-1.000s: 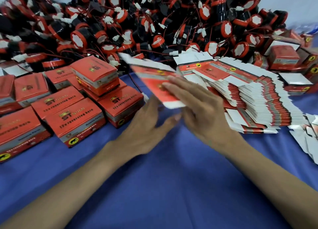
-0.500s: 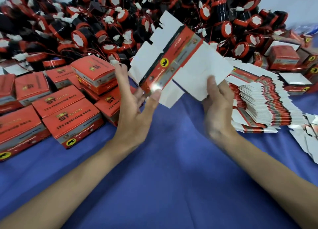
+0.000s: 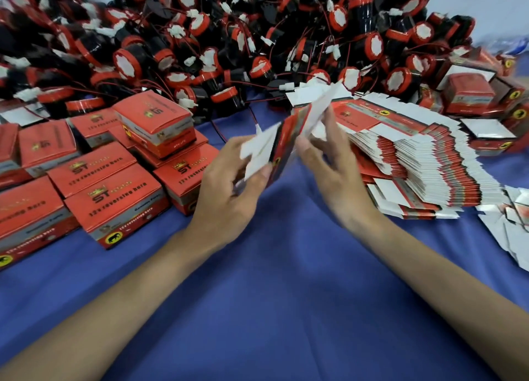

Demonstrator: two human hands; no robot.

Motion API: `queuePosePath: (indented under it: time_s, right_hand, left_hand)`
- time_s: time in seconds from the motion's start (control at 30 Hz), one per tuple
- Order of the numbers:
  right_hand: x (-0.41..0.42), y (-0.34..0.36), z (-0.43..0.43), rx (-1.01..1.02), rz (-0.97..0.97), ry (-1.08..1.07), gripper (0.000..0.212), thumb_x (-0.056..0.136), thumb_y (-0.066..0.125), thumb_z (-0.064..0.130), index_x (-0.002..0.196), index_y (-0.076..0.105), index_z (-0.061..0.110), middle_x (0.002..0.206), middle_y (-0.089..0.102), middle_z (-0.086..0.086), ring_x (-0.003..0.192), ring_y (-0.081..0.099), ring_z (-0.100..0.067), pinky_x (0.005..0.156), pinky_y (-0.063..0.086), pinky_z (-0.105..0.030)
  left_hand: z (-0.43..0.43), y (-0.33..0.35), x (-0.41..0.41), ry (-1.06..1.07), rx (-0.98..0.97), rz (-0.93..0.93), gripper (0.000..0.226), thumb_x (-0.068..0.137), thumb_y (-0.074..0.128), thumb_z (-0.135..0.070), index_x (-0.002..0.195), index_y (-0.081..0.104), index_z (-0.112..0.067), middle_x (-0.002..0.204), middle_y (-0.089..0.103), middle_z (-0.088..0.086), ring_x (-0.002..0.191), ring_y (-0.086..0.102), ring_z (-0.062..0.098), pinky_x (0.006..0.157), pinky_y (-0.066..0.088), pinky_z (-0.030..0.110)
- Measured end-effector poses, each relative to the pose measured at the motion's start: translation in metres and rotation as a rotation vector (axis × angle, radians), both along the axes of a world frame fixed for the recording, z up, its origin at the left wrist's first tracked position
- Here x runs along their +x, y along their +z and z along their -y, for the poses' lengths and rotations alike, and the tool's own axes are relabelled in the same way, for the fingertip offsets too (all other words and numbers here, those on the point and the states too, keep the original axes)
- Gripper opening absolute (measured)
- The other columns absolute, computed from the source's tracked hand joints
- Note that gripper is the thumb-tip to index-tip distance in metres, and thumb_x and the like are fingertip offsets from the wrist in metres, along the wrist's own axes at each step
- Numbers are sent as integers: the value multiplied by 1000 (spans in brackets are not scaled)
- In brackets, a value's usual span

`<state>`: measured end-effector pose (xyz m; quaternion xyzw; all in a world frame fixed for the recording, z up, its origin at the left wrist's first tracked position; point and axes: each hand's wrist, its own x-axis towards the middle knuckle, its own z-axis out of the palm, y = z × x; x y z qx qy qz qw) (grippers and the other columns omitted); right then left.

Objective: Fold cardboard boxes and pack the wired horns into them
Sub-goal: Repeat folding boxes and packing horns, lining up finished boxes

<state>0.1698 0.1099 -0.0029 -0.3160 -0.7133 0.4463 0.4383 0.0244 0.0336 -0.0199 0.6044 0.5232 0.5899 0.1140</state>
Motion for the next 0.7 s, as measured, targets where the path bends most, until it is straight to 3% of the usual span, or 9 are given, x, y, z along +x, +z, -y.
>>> queuePosePath:
  time_s: [0.13, 0.23, 0.27, 0.33, 0.37, 0.43, 0.5, 0.57, 0.7]
  right_hand:
    - [-6, -5, 16, -45, 56, 228, 71, 73, 62, 56, 135, 27, 50, 142, 41, -5, 133, 42, -14, 108, 41, -38]
    - [-3, -5, 18, -101, 110, 270, 100, 67, 66, 58, 148, 11, 36, 151, 32, -7, 140, 34, -16, 111, 38, -42]
    - [-3, -4, 18, -122, 121, 273, 110, 65, 68, 57, 151, 10, 24, 153, 30, -11, 141, 32, -17, 111, 38, -43]
    - [-1, -5, 17, -158, 130, 273, 119, 59, 72, 56, 151, 12, 10, 156, 25, -12, 143, 26, -13, 112, 37, -40]
    - [0, -4, 17, -168, 139, 267, 123, 55, 72, 56, 151, 11, 10, 158, 20, -7, 144, 21, -6, 113, 36, -36]
    - [-1, -4, 18, -171, 145, 253, 127, 51, 74, 57, 153, 10, 14, 160, 15, 1, 141, 16, 7, 112, 35, -28]
    - [-4, -4, 19, -176, 131, 246, 126, 52, 75, 54, 152, 11, 13, 156, 26, 2, 133, 26, 16, 109, 37, -23]
    - [-4, -5, 19, -164, 115, 250, 114, 58, 73, 51, 149, 18, 9, 141, 47, 3, 123, 40, 16, 104, 42, -22]
    - [-6, -4, 18, -179, 79, 241, 93, 75, 67, 48, 150, 18, 23, 133, 56, 8, 123, 52, -2, 106, 42, -25]
  left_hand:
    - [6, 2, 0, -246, -72, -24, 41, 98, 40, -27, 127, 55, -3, 103, 66, 10, 95, 63, 27, 82, 50, 47]
    - [6, 3, -4, -357, -155, -18, 43, 100, 35, -29, 104, 62, 4, 87, 61, 25, 80, 56, 43, 73, 45, 58]
    - [6, 2, -5, -404, -156, -22, 40, 100, 34, -28, 96, 63, -1, 83, 64, 16, 77, 57, 36, 73, 47, 53]
    - [7, 6, -3, -465, -158, -68, 29, 100, 35, -9, 87, 60, -15, 82, 64, -19, 77, 59, 0, 76, 48, 17]
    - [6, 6, -3, -500, -167, -94, 21, 98, 35, 3, 88, 50, -7, 78, 59, -25, 75, 55, -8, 75, 40, 4]
    - [5, 10, -2, -547, -176, -127, 22, 91, 34, 16, 91, 31, -6, 82, 49, -11, 71, 50, -11, 72, 34, -4]
    - [6, 11, -5, -556, -169, -132, 27, 90, 38, 11, 82, 41, -15, 80, 48, -9, 69, 49, -17, 69, 34, -1]
    - [8, 10, -7, -511, -177, -122, 33, 92, 42, -10, 68, 53, -29, 63, 47, -19, 60, 44, -8, 63, 33, 11]
    - [9, 0, -7, -327, -161, -9, 48, 96, 34, -31, 59, 42, -3, 52, 29, -4, 50, 28, 10, 52, 27, 29]
